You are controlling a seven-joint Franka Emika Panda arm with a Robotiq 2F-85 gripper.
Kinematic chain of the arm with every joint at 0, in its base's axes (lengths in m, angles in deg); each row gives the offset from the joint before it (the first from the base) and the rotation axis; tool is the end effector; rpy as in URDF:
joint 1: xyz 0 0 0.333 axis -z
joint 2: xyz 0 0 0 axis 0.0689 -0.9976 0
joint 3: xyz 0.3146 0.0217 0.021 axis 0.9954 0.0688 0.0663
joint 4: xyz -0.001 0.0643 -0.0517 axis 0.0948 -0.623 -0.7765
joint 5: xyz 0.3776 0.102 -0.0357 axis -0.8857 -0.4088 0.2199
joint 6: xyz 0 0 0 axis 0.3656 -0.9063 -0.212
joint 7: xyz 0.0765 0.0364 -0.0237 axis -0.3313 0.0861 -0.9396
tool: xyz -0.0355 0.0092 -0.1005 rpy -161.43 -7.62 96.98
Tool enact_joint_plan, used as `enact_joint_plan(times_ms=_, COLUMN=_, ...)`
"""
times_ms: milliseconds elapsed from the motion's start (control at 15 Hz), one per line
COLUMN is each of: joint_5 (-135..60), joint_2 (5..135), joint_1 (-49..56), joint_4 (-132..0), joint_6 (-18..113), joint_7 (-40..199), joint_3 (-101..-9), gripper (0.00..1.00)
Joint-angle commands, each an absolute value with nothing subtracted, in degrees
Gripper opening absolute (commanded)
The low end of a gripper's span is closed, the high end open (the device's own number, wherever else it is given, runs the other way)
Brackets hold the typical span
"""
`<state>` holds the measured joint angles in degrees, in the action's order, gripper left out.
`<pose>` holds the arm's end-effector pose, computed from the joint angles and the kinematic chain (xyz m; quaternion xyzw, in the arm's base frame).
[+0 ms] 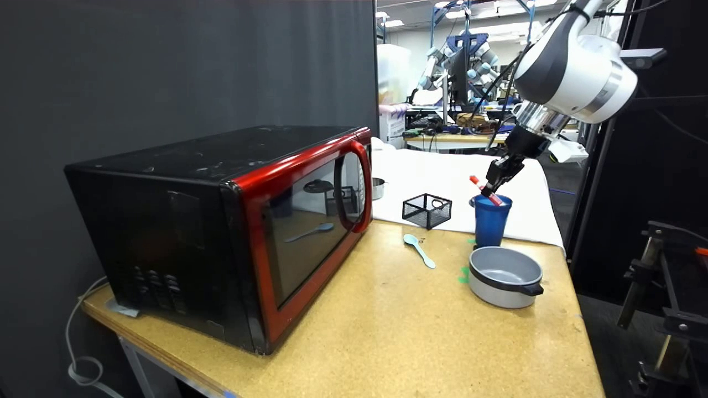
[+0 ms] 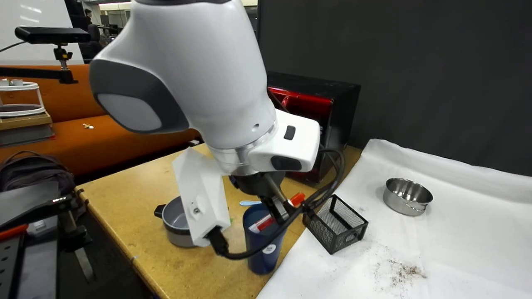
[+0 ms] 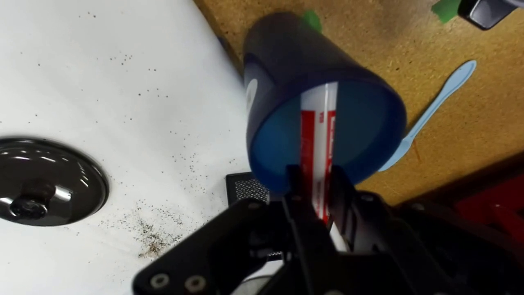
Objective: Put the marker inside the blue cup
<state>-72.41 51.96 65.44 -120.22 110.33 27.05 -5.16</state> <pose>0.4282 -0.1468 0.1434 -0.9693 0.0945 -0.2197 0.0578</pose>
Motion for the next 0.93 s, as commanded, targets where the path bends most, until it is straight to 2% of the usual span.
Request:
enact_joint_plan(times_ms=0, joint_5=-61.32, joint_2=52.26, joint_1=57.97, joint_4=-117.94, joint_6=110.02, joint_7=38.51, joint_3=-14.06, gripper=0.05)
enact_joint_plan(times_ms=67, joint_5=-57.61, joint_2=51.07, joint_1=56.41, joint_4=-117.58, joint_6=111.18, joint_7=41.27, joint_3=-15.97, gripper=0.44)
enact_joint_plan(times_ms=200, joint_5=-46.99, joint_2=51.45, joint_1=52.07, joint_4=-116.93, joint_6=111.18, joint_7=51.88, joint_3=-21.96, gripper=0.50)
enact_joint_plan(times_ms=333, joint_5=-39.61, joint_2=51.65, joint_1=48.90, joint_4=-116.25, joint_6=111.07, joint_7=59.24, joint_3=-26.21, gripper=0.67)
enact_joint_plan(times_ms=600, joint_5=-32.35, joint_2=52.70, joint_1=45.36, joint_4=-115.05, joint_6=110.80, joint_7=67.52, joint_3=-30.97, gripper=0.94)
enact_joint_plan(times_ms=667, joint_5=-31.31, joint_2=52.91, joint_1=45.06, joint_4=-114.85, joint_6=110.79, joint_7=68.69, joint_3=-31.61, gripper=0.98)
enact_joint_plan(times_ms=867, joint_5=-29.23, joint_2=53.51, joint_1=44.62, joint_4=-115.01, joint_6=110.79, joint_7=71.27, joint_3=-32.93, gripper=0.95)
